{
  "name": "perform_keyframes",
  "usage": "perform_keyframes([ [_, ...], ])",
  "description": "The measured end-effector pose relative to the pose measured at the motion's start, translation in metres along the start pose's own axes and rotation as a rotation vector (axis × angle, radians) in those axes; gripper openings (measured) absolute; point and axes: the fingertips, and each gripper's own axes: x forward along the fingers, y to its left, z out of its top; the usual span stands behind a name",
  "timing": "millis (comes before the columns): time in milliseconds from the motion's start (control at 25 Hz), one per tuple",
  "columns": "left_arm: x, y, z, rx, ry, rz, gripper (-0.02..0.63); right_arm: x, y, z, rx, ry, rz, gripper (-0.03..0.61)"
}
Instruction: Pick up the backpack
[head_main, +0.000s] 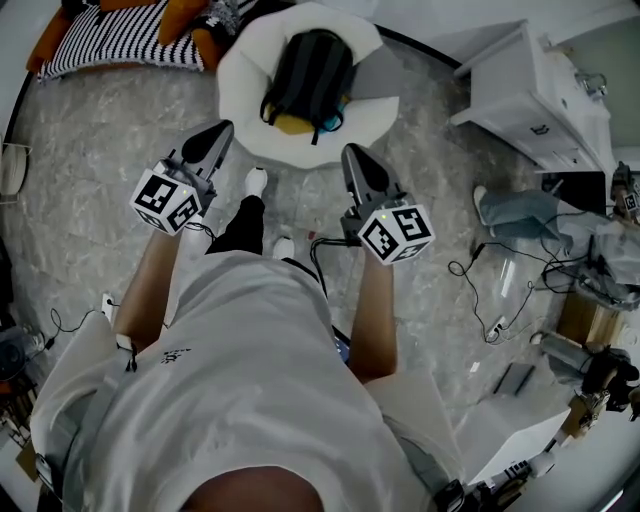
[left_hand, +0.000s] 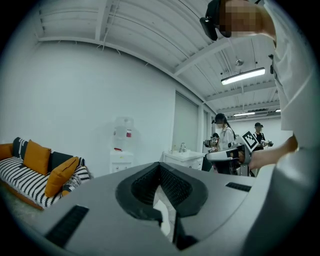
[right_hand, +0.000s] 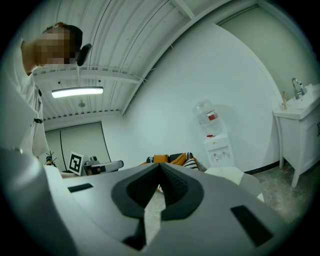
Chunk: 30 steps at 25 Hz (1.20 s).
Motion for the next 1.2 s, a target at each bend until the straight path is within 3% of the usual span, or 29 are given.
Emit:
perform_keyframes([
  [280, 0.012, 0.028, 0.007, -0.007, 0.023, -0.043, 0.003, 0.027, 0.003, 0.01, 0.001, -0.006, -0.014, 0.008],
  [680, 0.071, 0.101, 0.015, -0.015, 0.047, -0.116, 0.002, 0.113, -0.026, 0.032, -0.013, -0.005, -0.047, 0.008],
  [1200, 0.157, 0.196, -0.008, -0.044, 0.102, -0.24, 0.003, 0.203, -0.086, 0.043, 0.013, -0.013, -0.172, 0.008],
])
